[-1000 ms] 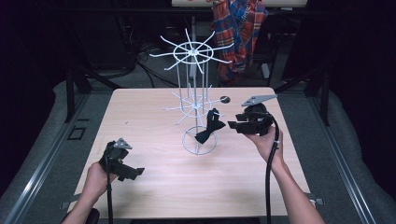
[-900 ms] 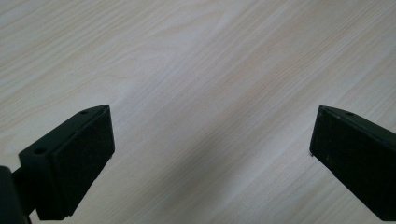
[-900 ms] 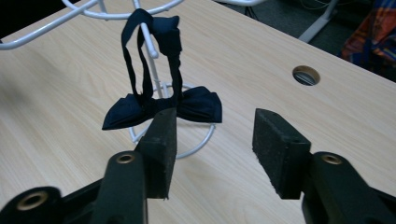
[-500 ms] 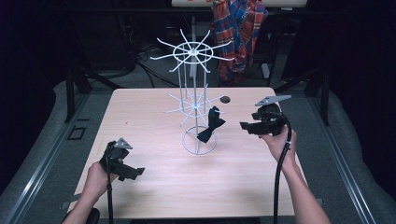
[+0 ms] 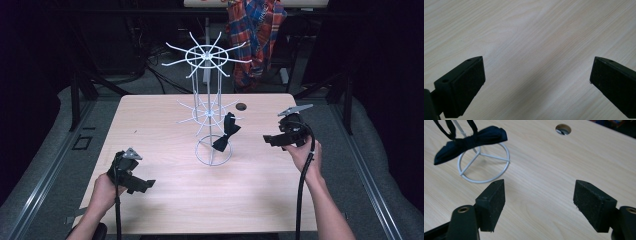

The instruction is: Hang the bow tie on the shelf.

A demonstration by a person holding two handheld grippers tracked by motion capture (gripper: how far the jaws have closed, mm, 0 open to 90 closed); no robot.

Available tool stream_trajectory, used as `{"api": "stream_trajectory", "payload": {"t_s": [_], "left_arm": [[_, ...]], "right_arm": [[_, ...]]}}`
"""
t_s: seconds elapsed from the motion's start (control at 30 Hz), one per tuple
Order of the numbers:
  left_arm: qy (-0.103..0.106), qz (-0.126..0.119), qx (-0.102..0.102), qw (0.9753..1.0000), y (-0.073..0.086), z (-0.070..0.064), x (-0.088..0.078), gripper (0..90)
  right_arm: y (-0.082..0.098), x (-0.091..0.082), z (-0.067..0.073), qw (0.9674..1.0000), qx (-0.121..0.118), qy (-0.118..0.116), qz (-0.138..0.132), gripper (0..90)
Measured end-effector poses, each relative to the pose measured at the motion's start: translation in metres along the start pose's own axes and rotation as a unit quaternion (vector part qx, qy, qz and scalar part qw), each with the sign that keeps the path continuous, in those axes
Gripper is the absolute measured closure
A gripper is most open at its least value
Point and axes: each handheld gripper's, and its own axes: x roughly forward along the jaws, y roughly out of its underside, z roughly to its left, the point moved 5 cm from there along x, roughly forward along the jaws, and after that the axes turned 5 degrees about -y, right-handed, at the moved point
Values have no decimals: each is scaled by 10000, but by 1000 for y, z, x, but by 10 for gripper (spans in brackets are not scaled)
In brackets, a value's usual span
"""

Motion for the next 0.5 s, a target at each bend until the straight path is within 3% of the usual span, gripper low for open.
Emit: {"api": "stream_trajectory", "payload": {"t_s": [0.33,0.5], "left_arm": [[14,3,15,10000,0,-1,0,0],[5,16,19,10000,0,-1,0,0]], "right_arm": [[17,21,-12,9984,211,-92,522,143],[29,34,-17,9933,341,-175,1086,94]]}}
